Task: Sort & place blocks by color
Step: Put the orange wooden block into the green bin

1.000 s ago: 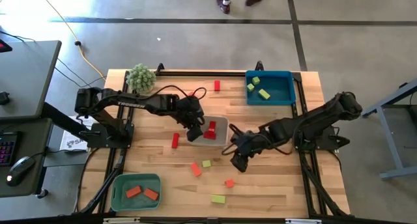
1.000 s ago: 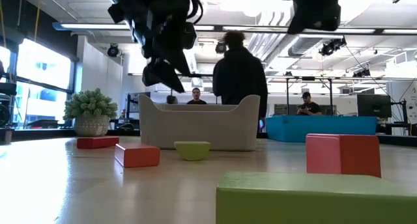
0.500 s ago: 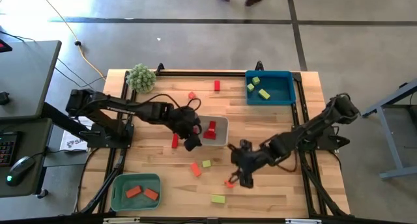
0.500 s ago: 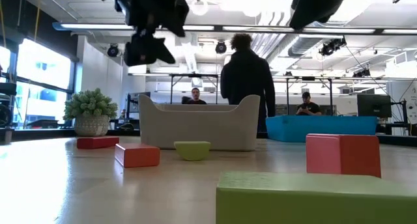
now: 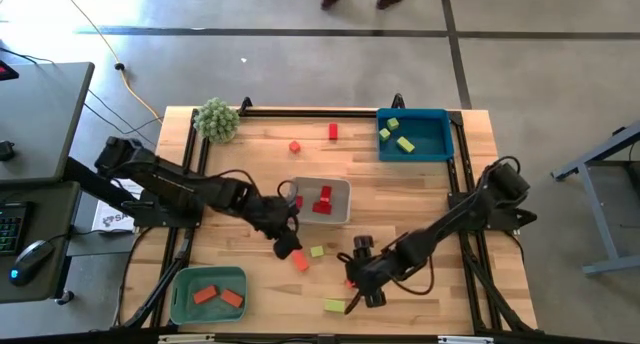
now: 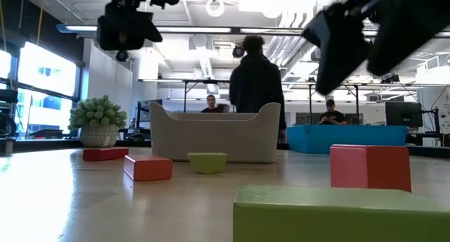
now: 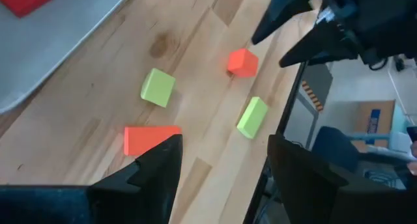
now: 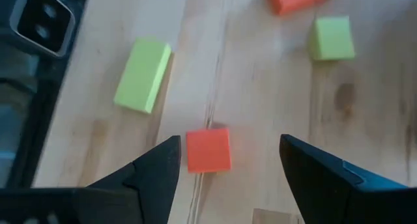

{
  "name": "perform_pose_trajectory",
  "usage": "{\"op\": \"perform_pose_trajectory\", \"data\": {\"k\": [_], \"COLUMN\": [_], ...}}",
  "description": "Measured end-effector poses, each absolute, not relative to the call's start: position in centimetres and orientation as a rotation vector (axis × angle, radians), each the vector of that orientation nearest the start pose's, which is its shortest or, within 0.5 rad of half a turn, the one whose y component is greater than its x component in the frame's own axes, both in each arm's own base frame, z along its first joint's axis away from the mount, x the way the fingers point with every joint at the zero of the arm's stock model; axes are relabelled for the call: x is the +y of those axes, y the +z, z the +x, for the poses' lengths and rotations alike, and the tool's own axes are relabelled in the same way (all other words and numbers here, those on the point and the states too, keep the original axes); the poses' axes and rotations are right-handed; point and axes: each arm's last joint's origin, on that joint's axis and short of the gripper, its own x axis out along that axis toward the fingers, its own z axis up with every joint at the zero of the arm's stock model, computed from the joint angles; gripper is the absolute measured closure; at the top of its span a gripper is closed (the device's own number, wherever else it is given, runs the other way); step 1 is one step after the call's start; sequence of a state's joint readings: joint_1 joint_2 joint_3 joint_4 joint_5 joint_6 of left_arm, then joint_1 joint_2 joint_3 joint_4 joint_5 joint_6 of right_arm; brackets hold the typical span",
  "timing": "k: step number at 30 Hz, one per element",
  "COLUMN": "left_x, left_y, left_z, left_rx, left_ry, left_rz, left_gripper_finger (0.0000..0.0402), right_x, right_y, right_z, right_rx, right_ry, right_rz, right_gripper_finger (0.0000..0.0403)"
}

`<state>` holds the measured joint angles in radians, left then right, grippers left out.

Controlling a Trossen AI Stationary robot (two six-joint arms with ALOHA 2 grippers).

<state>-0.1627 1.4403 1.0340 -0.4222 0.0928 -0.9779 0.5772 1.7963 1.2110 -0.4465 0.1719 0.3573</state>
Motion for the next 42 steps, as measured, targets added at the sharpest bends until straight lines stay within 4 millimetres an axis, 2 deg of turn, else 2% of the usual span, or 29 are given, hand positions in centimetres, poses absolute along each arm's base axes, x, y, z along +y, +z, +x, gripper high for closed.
{"op": "perform_pose_trajectory", "data": {"k": [7, 16, 19, 22, 29, 37, 42], "left_x": [-6.5, -6.5, -6.4, -6.1, -4.7, -2.6, -1.3], "left_y": [25.2, 25.2, 25.2, 25.2, 25.2, 25.2, 25.2], "left_z": [29.3, 29.3, 29.3, 29.4, 29.6, 29.9, 30.0], "left_rx": [0.849, 0.826, 0.824, 0.82, 0.801, 0.798, 0.805], "left_ry": [0.234, 0.27, 0.274, 0.282, 0.323, 0.322, 0.284], "left_rz": [-0.882, -0.875, -0.877, -0.879, -0.899, -0.875, -0.841], "left_gripper_finger": [0.0187, 0.0187, 0.0187, 0.0187, 0.0187, 0.0187, 0.0187], "right_x": [20.1, 20.5, 20.6, 20.6, 20.1, 18.7, 16.8], "right_y": [16.8, 14.6, 14.5, 14.5, 14.6, 14.6, 15.4], "right_z": [31.4, 32.0, 32.1, 32.1, 32.4, 33.2, 33.6], "right_rx": [1.087, 1.113, 1.108, 1.103, 1.114, 1.133, 1.135], "right_ry": [0.224, 0.232, 0.234, 0.234, 0.244, 0.208, 0.168], "right_rz": [-0.055, -0.056, -0.052, -0.047, -0.016, 0.031, 0.026], "right_gripper_finger": [0.0155, 0.0155, 0.016, 0.0184, 0.0293, 0.0298, 0.0298]}}
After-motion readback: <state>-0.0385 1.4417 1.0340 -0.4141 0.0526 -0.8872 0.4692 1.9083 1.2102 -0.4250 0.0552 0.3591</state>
